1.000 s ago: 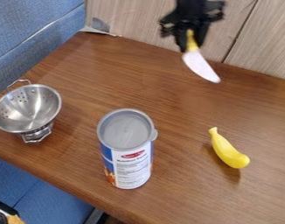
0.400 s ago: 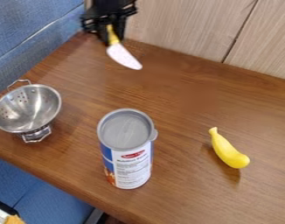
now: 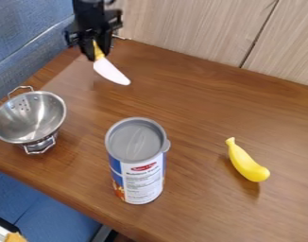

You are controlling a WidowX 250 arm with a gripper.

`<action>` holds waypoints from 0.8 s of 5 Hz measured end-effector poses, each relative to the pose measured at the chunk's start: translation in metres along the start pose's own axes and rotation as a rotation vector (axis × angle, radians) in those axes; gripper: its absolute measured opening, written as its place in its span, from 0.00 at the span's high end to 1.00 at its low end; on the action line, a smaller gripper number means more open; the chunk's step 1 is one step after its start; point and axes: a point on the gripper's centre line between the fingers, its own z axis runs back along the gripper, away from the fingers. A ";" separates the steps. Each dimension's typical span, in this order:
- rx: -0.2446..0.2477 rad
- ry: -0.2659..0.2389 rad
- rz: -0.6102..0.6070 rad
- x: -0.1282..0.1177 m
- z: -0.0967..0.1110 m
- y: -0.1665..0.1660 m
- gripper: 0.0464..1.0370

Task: Move the knife to the left side of the table

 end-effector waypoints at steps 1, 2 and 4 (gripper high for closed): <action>0.069 0.004 0.006 0.002 -0.021 0.012 0.68; 0.098 0.001 0.002 0.003 -0.032 0.015 0.68; 0.126 0.014 0.002 0.004 -0.032 0.016 0.31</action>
